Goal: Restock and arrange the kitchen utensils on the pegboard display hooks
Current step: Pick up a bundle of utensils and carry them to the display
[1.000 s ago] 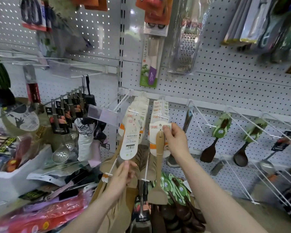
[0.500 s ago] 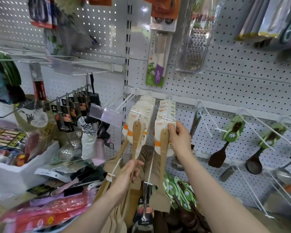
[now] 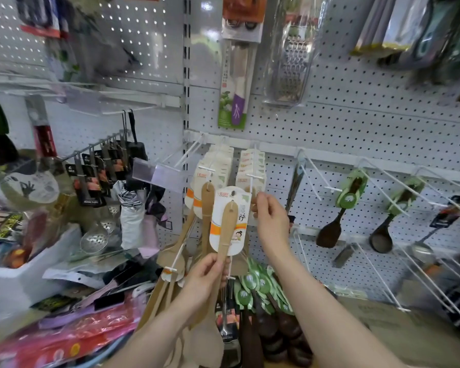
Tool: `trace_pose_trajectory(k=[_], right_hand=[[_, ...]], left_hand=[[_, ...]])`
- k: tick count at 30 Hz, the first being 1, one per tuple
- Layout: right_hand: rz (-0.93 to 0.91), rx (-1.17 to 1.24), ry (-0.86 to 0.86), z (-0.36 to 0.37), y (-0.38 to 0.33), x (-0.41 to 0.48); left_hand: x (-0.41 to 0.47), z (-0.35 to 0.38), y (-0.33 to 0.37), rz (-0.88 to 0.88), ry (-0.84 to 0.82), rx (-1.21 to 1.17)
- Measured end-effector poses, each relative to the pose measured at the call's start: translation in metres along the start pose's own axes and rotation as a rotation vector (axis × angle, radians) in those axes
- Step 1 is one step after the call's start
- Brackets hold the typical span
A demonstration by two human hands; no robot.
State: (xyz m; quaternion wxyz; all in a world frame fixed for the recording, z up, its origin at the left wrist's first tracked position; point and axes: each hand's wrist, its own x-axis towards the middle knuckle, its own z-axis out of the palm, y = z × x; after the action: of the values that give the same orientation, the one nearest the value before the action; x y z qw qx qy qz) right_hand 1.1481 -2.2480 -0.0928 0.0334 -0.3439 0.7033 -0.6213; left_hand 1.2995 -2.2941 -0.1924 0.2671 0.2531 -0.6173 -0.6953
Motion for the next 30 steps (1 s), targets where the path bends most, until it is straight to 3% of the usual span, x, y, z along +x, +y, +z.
trace_pose_trajectory(k=[4, 19, 30], right_hand=[[-0.026, -0.034, -0.096, -0.006, -0.002, -0.014], [0.036, -0.145, -0.102, -0.013, -0.004, 0.021], [0.037, -0.170, 0.050, -0.004, 0.014, 0.074]], left_hand=[[-0.007, 0.011, -0.001, 0.002, -0.022, 0.066], [0.011, 0.028, 0.002, 0.009, -0.005, 0.159], [0.056, 0.039, 0.007, 0.016, 0.085, 0.276]])
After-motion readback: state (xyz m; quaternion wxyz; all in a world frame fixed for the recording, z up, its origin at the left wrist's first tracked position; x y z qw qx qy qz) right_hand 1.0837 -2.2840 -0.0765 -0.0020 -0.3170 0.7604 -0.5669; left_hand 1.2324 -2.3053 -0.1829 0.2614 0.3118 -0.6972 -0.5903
